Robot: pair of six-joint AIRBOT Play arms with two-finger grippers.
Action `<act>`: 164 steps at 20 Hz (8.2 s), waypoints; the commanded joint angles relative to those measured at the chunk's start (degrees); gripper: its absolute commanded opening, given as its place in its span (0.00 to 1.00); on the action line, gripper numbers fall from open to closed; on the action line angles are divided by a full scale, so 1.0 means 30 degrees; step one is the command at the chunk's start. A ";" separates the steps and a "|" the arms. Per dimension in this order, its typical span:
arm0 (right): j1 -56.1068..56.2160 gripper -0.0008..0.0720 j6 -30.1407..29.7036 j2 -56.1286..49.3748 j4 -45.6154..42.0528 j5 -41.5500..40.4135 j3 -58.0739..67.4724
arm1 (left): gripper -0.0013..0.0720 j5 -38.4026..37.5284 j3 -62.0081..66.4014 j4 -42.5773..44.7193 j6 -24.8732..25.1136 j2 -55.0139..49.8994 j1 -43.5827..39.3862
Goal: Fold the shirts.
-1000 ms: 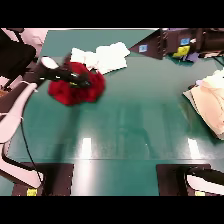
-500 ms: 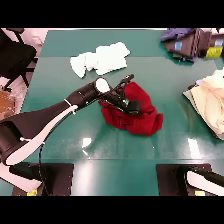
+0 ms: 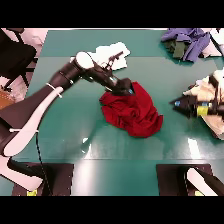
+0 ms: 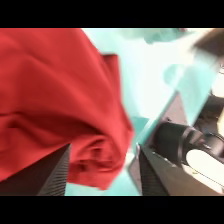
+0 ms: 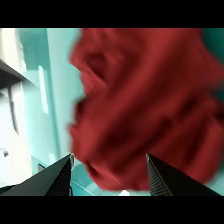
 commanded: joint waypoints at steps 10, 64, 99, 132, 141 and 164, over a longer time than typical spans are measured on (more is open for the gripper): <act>0.3628 0.70 0.0991 -0.2725 -0.2936 -0.5617 -0.3279 | 0.70 -0.2980 0.0962 0.6900 -0.0277 0.0000 0.2594; 0.1894 0.05 0.2951 0.2171 -0.8641 0.3206 1.6407 | 0.05 -0.5581 0.4903 1.2313 -0.1902 0.9755 0.3541; 0.4364 0.54 -0.1260 -1.1686 -0.7628 -0.1566 1.5905 | 0.24 0.3286 -0.9508 2.1660 -0.8932 0.4947 0.8983; 0.5763 0.05 -0.9122 -1.3245 -0.0182 0.4211 0.8182 | 0.93 -0.2463 -0.9595 1.9110 -0.3388 0.9763 0.9027; 0.7876 0.05 -0.6164 -0.7060 0.4422 -0.5901 0.8196 | 0.92 -0.2011 -0.9595 1.8935 -0.3388 0.9763 0.9027; 0.6754 0.54 -0.2484 -1.2582 0.1705 -0.3038 0.7599 | 0.92 -0.1552 -0.9595 1.8090 -0.3024 0.9763 0.9027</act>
